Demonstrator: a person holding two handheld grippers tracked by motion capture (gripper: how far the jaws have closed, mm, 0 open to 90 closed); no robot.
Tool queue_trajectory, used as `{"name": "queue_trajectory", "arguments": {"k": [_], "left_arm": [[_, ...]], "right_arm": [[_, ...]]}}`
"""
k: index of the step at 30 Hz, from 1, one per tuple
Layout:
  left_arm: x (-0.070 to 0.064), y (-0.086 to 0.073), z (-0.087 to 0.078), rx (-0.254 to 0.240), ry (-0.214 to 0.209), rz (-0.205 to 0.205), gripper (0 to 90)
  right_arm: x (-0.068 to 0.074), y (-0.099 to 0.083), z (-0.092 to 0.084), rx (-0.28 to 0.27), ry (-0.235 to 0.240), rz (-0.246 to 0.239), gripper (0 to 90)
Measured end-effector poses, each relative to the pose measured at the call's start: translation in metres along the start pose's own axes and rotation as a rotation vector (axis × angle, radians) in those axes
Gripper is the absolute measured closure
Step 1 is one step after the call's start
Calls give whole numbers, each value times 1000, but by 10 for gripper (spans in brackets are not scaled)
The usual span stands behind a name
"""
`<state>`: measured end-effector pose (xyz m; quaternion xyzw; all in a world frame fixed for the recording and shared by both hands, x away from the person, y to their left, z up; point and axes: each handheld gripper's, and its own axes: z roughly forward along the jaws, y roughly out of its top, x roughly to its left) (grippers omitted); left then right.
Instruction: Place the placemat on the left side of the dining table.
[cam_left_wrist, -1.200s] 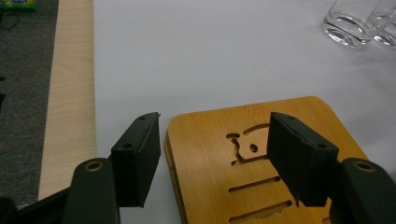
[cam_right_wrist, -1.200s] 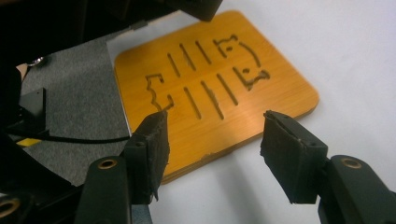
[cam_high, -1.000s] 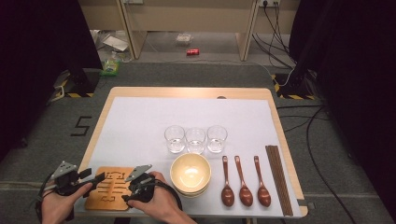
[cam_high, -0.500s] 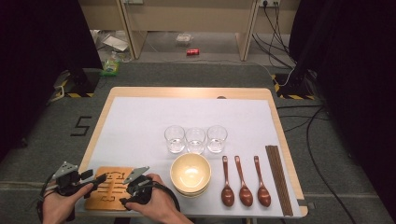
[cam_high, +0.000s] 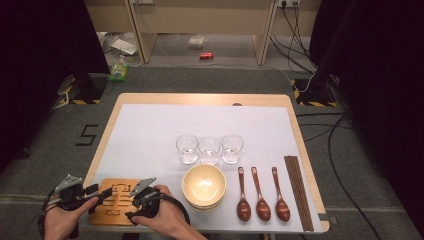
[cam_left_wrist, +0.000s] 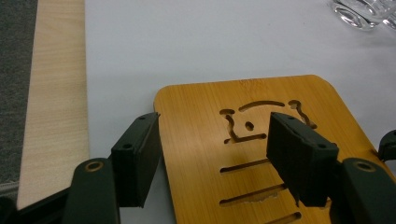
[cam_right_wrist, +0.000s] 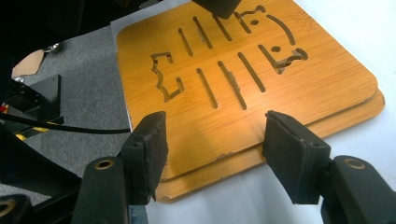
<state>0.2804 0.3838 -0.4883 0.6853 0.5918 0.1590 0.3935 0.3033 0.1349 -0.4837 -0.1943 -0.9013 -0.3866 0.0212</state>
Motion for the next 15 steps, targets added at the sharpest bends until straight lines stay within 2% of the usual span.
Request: {"name": "queue_trajectory", "arguments": {"k": [5,10,15], "left_arm": [[2,-1,-1,15,4,-14,349],[3,-1,-3,40,17,-34,361],[3,-3,-2,64,13,-51,369]], "right_arm": [[-2,2,2,2,4,-15,401],[-2,3,3,1,8,-11,401],[-2,3,3,0,5,-5,401]]}}
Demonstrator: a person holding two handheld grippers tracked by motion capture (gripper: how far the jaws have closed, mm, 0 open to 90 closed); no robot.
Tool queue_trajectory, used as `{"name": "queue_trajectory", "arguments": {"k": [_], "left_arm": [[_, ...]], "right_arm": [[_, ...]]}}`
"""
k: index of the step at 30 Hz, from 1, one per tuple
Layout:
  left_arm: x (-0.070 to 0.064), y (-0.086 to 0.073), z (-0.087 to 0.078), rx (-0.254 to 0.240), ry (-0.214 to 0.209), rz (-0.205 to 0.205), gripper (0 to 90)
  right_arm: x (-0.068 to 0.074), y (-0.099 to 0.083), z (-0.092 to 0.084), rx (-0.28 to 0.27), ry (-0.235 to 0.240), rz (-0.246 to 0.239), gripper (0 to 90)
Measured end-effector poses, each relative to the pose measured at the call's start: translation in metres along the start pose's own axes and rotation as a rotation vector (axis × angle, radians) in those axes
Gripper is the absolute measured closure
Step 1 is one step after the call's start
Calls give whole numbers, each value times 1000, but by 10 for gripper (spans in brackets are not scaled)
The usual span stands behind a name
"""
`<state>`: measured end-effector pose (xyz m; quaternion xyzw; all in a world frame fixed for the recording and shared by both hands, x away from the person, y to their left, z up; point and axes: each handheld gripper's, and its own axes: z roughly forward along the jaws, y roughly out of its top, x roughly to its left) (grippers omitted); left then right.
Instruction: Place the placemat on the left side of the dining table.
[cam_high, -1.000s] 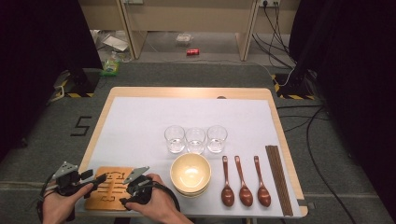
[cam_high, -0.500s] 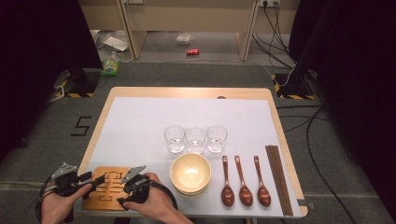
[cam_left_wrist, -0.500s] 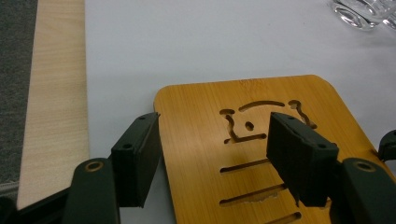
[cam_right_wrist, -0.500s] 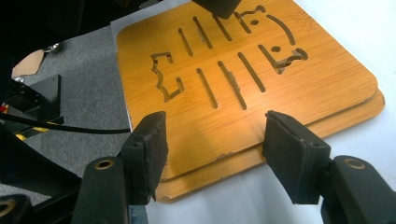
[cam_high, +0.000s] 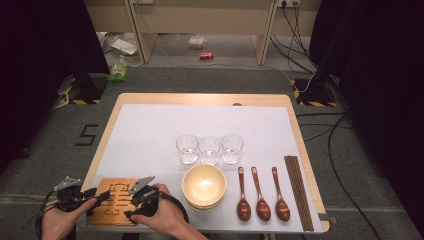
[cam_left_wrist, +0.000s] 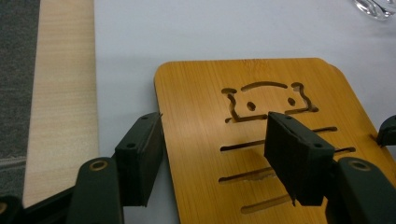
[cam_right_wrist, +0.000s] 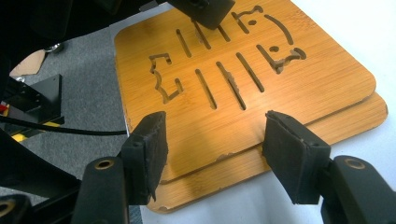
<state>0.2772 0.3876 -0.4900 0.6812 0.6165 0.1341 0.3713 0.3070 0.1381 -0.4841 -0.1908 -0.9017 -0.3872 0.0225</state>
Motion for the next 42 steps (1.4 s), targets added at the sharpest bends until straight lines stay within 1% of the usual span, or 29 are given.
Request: {"name": "queue_trajectory", "arguments": {"k": [3,6,8,10,12,13,14,15,16,17,19,22,24,26,28,30,32,33,34,35,36,37,39,41,42], "left_arm": [[0,0,-1,-1,2,-18,377],[2,1,-4,-9,-13,-50,402],[3,2,-7,-25,-19,-68,414],[3,4,-13,-53,-33,-89,427],[3,7,-20,-90,-59,-109,435],[2,9,-24,-118,-83,-121,436],[1,11,-27,-133,-97,-129,437],[0,13,-31,-153,-126,-143,439],[-1,13,-32,-163,-145,-152,441],[-3,14,-34,-172,-172,-160,444],[-8,15,-34,-176,-204,-161,447],[-13,15,-31,-172,-213,-141,464],[-15,14,-29,-162,-239,-145,478],[-19,13,-25,-154,-279,-153,497],[-23,12,-21,-148,-307,-153,535],[-25,11,-19,-137,-315,-152,598],[-25,10,-18,-133,-332,-171,680],[-24,10,-18,-127,-333,-171,716],[-25,10,-18,-129,-316,-160,750],[-25,10,-19,-130,-307,-153,780],[-26,10,-20,-135,-311,-154,796],[-26,11,-21,-147,-327,-160,808],[-27,13,-25,-169,-345,-169,837],[-27,14,-29,-185,-347,-164,857],[-28,15,-31,-191,-332,-156,860]], "right_arm": [[0,0,0,0,2,-1,399],[-1,0,0,3,6,-5,396],[-1,0,1,-4,8,-9,392],[-1,0,1,-4,9,-10,388],[-1,0,1,-3,8,-10,386],[-1,-1,1,-2,7,-12,385],[-1,-1,1,-4,8,-12,385],[-1,-1,0,-5,7,-6,386],[-1,-2,1,-9,8,-7,386],[-1,-2,1,-13,10,-8,386],[-1,-2,2,-23,16,-1,386],[-1,-3,2,-25,16,1,387],[-1,-3,2,-28,19,0,388],[-1,-3,2,-30,21,-2,388],[-1,-3,2,-32,23,-1,389],[-2,-3,2,-30,25,2,389],[-2,-3,2,-30,25,5,390],[-1,-3,1,-27,25,12,394],[-2,-3,1,-29,25,-2,399],[-2,-3,1,-28,22,-7,408],[-2,-3,0,-25,19,-12,413],[-2,-3,-1,-25,16,-11,415],[-1,-3,-4,-38,14,-13,419],[0,-3,-7,-47,6,-15,422],[0,-2,-9,-53,5,-19,423]]}}
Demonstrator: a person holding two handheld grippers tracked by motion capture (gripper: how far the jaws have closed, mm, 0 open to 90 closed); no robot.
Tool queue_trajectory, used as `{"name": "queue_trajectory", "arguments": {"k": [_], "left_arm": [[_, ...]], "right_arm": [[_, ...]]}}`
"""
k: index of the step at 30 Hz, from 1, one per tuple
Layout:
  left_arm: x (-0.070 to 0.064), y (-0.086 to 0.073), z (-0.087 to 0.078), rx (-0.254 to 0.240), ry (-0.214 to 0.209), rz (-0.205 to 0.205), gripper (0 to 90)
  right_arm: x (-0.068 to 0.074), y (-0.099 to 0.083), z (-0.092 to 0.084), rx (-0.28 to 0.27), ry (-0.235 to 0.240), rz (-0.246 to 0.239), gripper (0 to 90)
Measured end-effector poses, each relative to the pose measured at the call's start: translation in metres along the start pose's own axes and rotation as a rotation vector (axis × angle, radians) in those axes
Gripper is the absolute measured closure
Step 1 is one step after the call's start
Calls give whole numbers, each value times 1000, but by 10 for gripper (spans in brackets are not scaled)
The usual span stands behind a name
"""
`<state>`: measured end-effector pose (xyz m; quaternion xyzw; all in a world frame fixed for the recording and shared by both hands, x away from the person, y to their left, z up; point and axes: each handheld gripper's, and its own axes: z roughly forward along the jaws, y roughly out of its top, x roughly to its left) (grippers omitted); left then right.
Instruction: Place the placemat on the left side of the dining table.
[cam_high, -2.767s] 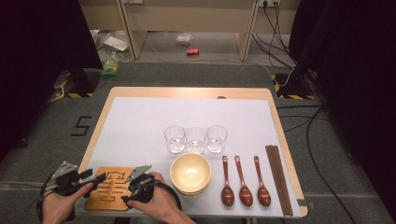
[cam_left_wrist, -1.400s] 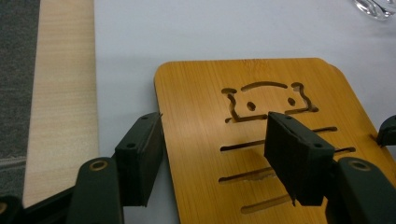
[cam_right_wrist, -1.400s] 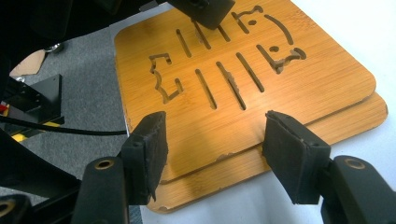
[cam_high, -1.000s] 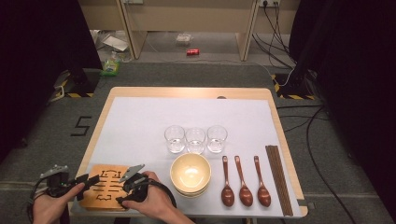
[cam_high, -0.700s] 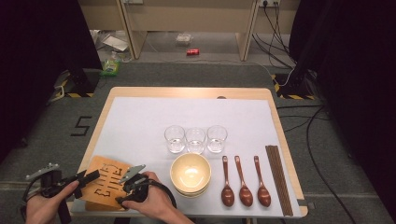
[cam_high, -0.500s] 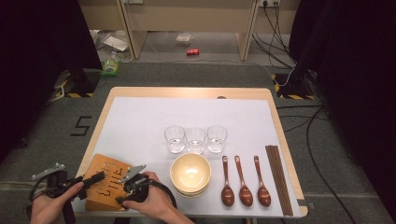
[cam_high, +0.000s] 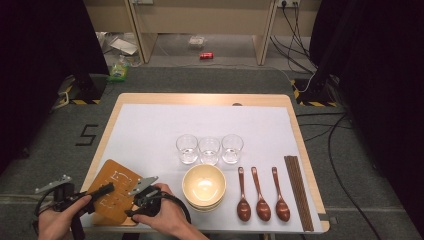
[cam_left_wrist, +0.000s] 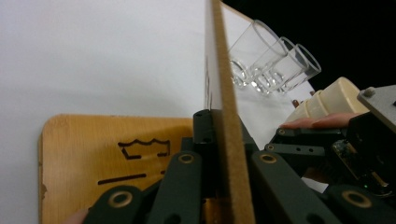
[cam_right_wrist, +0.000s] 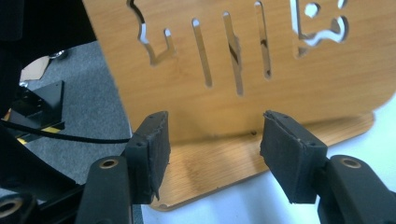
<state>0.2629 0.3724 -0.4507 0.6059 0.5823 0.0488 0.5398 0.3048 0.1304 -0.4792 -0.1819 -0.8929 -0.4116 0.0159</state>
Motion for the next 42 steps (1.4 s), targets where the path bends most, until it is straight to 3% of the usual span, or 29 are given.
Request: {"name": "queue_trajectory", "arguments": {"k": [2,6,18,29,37,42], "left_arm": [[-2,2,-4,-24,29,21,861],[-7,6,-10,-62,25,34,861],[-20,14,-17,-134,60,118,861],[-21,16,-17,-178,78,116,860],[-26,18,-18,-211,106,172,861],[-27,18,-19,-232,117,177,861]], "right_arm": [[2,2,-4,-13,-4,-7,424],[6,6,-13,-25,-44,-38,425],[8,18,-37,-87,-70,-49,424],[12,26,-61,-150,-115,-72,401],[13,30,-74,-177,-134,-94,402],[12,30,-81,-195,-153,-96,399]]}}
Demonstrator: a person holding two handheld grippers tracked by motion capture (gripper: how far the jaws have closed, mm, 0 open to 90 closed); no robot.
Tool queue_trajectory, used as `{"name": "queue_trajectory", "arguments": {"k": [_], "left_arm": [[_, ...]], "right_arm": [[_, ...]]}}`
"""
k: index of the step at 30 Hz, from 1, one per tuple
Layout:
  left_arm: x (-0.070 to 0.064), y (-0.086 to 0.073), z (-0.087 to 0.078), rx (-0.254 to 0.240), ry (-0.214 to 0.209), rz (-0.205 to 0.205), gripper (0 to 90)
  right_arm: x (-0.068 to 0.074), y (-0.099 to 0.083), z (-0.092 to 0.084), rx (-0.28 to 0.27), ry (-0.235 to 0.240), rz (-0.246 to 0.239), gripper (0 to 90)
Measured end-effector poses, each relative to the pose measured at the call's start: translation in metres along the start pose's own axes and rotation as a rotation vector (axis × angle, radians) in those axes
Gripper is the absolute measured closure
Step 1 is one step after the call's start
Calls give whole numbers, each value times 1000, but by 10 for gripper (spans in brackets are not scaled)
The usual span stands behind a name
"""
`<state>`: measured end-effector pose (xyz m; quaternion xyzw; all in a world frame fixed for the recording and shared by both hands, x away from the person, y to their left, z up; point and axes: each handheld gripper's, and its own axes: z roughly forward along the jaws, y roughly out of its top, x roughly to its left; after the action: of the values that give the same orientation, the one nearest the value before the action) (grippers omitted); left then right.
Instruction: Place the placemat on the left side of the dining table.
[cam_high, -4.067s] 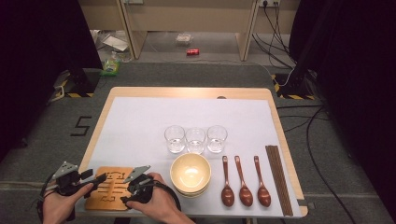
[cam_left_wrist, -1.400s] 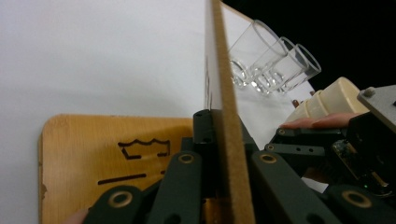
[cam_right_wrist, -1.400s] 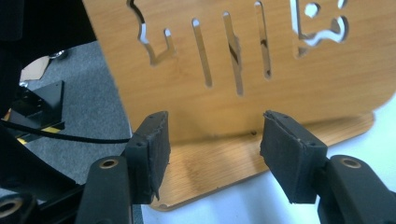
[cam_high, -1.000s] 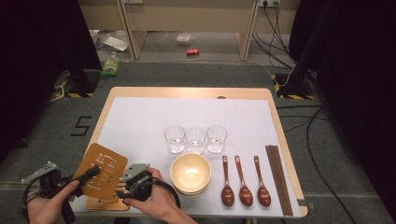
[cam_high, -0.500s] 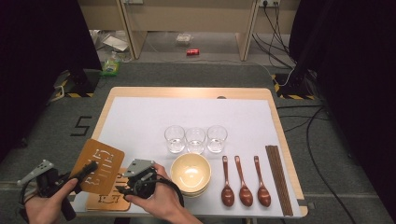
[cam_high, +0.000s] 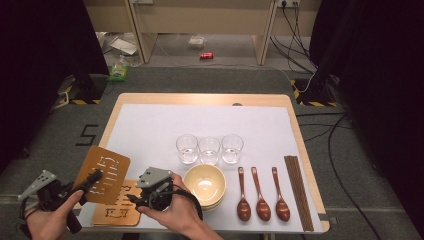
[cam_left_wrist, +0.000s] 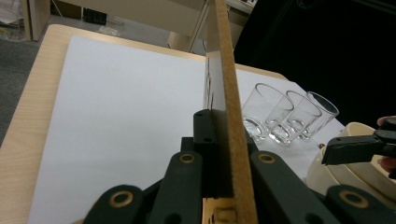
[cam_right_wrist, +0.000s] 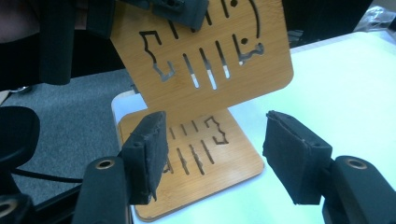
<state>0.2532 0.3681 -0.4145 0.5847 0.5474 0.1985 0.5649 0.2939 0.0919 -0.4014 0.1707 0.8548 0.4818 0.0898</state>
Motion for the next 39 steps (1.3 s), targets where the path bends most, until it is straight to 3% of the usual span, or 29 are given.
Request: {"name": "queue_trajectory", "arguments": {"k": [17,33,39], "left_arm": [[-3,5,-2,-41,10,6,861],[-6,16,12,-41,22,77,862],[-4,21,18,-41,23,86,862]], "right_arm": [[-17,4,-29,-49,-60,11,397],[-44,-5,-67,-53,-155,16,412],[-55,-14,-81,-64,-181,51,411]]}}
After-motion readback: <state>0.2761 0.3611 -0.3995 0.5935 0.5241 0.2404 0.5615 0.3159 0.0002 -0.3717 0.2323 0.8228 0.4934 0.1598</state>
